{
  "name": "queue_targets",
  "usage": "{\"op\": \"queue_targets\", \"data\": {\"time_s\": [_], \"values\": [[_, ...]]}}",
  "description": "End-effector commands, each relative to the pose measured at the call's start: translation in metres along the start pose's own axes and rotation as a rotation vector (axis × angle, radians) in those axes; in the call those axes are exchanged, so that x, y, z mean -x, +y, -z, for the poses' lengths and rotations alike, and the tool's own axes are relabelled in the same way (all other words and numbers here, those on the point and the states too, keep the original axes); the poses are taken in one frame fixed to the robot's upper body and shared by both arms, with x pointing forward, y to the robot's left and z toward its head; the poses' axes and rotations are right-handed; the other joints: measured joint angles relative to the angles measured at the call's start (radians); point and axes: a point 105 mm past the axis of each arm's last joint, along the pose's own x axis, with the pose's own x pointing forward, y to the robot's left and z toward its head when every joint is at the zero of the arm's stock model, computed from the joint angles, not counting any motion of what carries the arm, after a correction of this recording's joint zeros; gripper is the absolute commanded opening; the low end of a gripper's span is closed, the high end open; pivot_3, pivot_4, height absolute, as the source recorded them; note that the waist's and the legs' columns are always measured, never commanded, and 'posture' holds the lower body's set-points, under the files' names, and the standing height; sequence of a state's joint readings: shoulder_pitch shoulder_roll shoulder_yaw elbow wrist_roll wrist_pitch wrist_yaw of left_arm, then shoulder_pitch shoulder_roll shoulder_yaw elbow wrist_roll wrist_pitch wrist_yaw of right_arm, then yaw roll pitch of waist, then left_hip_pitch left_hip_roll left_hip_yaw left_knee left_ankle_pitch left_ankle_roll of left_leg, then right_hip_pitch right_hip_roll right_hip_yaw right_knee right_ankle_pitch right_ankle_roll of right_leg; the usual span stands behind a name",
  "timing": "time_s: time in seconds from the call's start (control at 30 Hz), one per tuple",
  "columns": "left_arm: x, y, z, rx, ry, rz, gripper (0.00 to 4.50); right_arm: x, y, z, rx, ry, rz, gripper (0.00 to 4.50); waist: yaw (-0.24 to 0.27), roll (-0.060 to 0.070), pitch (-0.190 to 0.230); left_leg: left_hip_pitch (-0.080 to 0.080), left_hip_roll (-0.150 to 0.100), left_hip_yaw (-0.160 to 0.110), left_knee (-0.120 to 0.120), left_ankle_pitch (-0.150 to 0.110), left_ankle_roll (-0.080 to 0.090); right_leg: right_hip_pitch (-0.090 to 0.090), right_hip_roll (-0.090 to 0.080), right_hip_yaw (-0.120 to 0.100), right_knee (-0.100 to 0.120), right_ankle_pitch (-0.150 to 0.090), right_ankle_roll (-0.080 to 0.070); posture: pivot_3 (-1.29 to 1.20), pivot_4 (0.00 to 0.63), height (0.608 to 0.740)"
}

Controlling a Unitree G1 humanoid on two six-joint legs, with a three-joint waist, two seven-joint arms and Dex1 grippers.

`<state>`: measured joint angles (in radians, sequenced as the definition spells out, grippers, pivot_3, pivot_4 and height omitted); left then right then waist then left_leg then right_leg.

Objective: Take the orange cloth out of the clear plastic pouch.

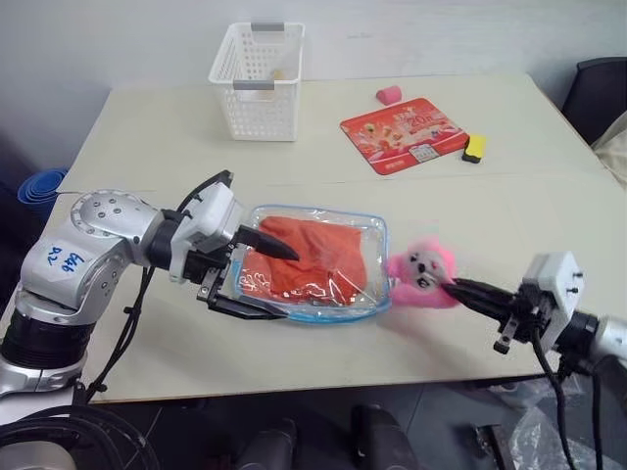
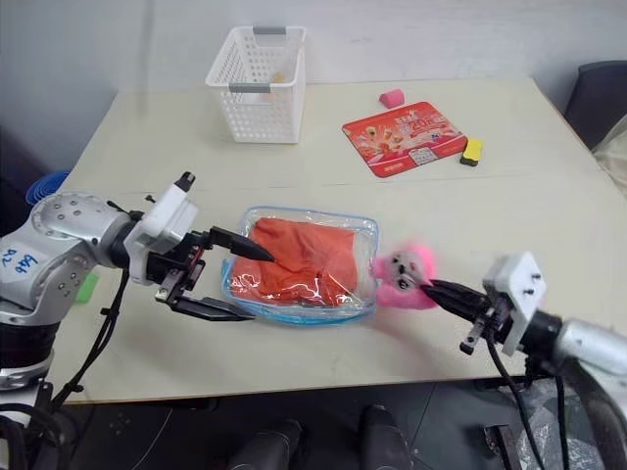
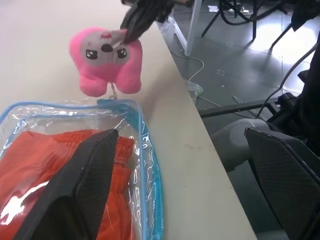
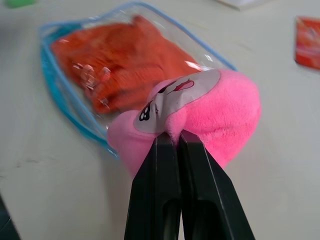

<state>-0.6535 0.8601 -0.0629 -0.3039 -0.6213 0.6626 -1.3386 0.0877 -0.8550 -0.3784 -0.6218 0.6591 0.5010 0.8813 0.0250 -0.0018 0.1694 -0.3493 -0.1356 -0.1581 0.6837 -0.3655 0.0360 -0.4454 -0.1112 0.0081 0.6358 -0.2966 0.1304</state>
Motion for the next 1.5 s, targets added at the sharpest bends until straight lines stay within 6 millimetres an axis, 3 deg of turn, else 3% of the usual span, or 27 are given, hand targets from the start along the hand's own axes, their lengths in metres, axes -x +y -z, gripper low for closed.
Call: {"op": "queue_targets", "data": {"time_s": [0.03,0.17,0.43,0.57,0.63,0.9,1.23,1.33,1.43,1.5], "values": [[-0.004,0.000,-0.003,-0.021,-0.006,0.010,4.25,-0.021,0.021,-0.015,0.130,-0.001,-0.223,0.01,0.000,0.000,0.000,0.000,0.000,0.000,0.000,0.000,0.000,0.000,0.000,0.000,-0.001,0.000,0.000,0.00,0.150,0.740],[-0.009,0.002,-0.003,-0.023,-0.011,0.017,4.25,-0.047,0.036,-0.006,0.248,0.046,-0.409,0.01,0.002,-0.001,0.000,-0.002,0.000,-0.001,0.000,0.000,0.000,0.000,0.000,-0.001,-0.002,0.000,0.000,0.00,0.150,0.740],[-0.018,-0.001,0.003,-0.026,0.014,0.028,4.25,-0.069,0.055,0.027,0.379,0.109,-0.560,0.01,0.000,-0.001,0.001,-0.003,-0.001,-0.001,0.000,0.000,0.000,-0.001,-0.001,-0.002,-0.004,0.000,0.000,0.00,0.150,0.740],[-0.026,0.003,0.012,-0.028,0.039,0.022,4.25,-0.068,0.057,0.040,0.435,0.147,-0.583,0.94,0.000,-0.001,0.000,-0.002,0.000,-0.001,0.000,0.000,0.000,-0.001,0.000,-0.002,-0.003,0.000,0.000,0.00,0.150,0.740],[-0.030,0.005,0.015,-0.039,0.053,0.021,4.25,-0.067,0.057,0.041,0.432,0.147,-0.582,1.64,0.000,-0.001,0.000,-0.002,0.000,-0.001,0.001,0.000,0.000,-0.001,0.000,-0.002,-0.002,0.000,0.000,0.00,0.150,0.740],[-0.064,0.022,0.020,-0.075,0.034,0.049,4.25,-0.064,0.054,0.024,0.470,0.096,-0.511,4.39,0.002,-0.001,0.000,-0.002,-0.001,-0.001,0.001,0.000,0.000,-0.001,0.000,-0.002,-0.001,0.000,0.000,0.00,0.150,0.740],[-0.096,0.037,0.051,-0.193,0.169,0.106,4.25,-0.023,0.038,-0.020,0.487,0.077,-0.335,4.45,0.004,-0.001,0.000,-0.003,-0.001,0.000,0.001,0.000,0.000,-0.001,0.000,-0.002,-0.001,0.000,0.000,0.00,0.150,0.740],[-0.097,0.036,0.051,-0.197,0.158,0.121,4.25,-0.007,0.028,-0.014,0.455,0.141,-0.279,4.45,0.008,-0.002,0.000,-0.003,-0.001,0.000,0.002,0.000,0.000,-0.001,0.000,-0.002,-0.001,0.000,0.000,0.00,0.150,0.740],[-0.096,0.031,0.048,-0.190,0.134,0.151,4.25,0.007,0.014,0.005,0.464,0.237,-0.214,4.45,0.011,-0.002,0.000,-0.002,-0.001,0.000,0.002,0.000,0.001,-0.001,0.000,-0.002,-0.001,0.000,0.000,0.00,0.150,0.740],[-0.094,0.026,0.046,-0.183,0.118,0.178,3.68,0.010,0.008,0.015,0.479,0.273,-0.192,4.50,0.009,-0.002,0.000,-0.002,-0.001,0.000,0.002,0.000,0.001,-0.001,0.000,-0.002,0.000,0.000,0.000,0.00,0.150,0.740]]}}
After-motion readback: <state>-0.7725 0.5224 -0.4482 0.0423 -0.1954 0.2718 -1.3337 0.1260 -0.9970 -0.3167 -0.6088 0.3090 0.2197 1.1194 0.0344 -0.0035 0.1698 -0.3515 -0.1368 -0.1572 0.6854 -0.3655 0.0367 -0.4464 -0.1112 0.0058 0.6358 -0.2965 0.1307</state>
